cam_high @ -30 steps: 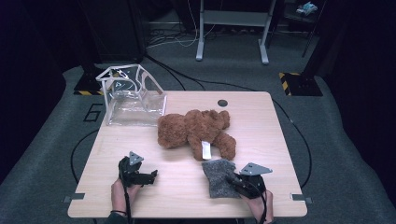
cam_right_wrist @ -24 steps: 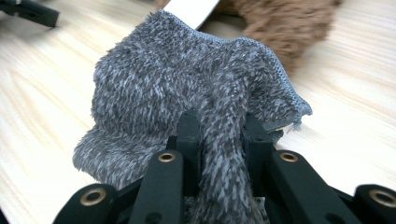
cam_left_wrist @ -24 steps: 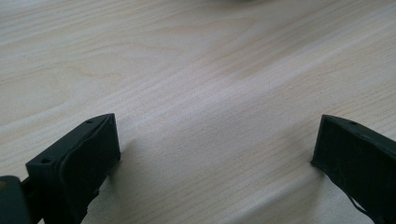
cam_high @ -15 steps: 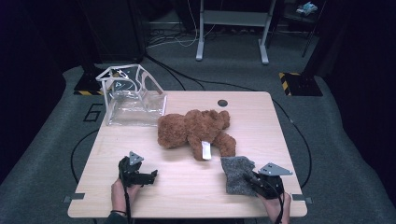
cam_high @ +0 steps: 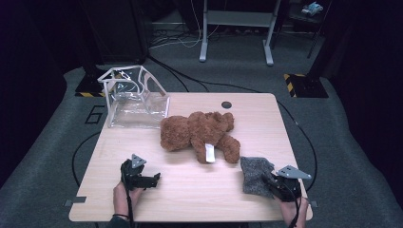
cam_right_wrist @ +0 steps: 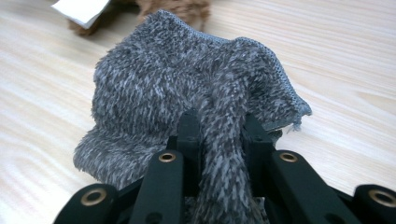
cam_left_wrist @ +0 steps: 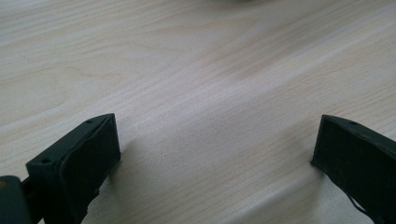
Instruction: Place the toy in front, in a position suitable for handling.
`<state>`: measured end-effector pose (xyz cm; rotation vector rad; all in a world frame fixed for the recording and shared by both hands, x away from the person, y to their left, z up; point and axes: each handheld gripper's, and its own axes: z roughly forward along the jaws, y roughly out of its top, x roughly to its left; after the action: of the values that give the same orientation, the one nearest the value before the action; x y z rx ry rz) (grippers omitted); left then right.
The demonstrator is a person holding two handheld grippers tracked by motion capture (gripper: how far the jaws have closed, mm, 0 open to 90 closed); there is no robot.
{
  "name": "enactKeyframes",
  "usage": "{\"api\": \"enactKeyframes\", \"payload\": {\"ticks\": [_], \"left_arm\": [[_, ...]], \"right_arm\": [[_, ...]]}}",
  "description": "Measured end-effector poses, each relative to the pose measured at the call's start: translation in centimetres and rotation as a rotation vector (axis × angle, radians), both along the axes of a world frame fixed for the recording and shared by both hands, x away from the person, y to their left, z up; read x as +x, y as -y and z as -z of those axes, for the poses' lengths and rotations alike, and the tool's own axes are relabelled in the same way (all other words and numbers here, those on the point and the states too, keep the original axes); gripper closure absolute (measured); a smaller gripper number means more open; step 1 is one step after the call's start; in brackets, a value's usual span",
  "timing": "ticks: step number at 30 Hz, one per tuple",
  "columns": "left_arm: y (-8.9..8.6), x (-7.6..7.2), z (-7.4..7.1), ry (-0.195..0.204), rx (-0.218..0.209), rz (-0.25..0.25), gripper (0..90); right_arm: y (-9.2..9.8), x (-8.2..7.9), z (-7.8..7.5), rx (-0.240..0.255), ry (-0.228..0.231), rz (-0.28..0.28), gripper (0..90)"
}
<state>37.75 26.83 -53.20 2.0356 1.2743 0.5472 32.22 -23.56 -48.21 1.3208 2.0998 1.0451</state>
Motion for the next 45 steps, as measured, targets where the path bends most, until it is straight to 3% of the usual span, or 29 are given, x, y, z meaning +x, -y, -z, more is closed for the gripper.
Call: {"api": "enactKeyframes", "payload": {"ticks": [4,15,20,33,39,45], "left_arm": [[0.0,0.0,0.0,0.000,0.000,0.000,0.1],[0.0,0.0,0.0,0.000,0.000,0.000,0.1],[0.0,0.0,0.0,0.000,0.000,0.001,0.2],[0.0,0.0,0.0,-0.003,0.002,0.001,0.2],[0.0,0.0,0.0,0.000,0.000,0.001,0.2],[0.0,0.0,0.0,0.001,0.000,0.000,0.2]], "right_arm": [[1.3,0.7,-0.2,-0.024,0.018,0.047,74.4],[3.0,3.5,-0.4,-0.048,0.022,0.107,74.4],[3.6,5.7,-0.5,-0.065,0.015,0.109,74.4],[4.4,9.1,-0.7,-0.100,0.008,0.099,74.2],[4.8,10.6,-0.1,-0.126,-0.009,0.091,74.0],[5.3,11.7,0.6,-0.115,-0.040,0.108,72.8]]}}
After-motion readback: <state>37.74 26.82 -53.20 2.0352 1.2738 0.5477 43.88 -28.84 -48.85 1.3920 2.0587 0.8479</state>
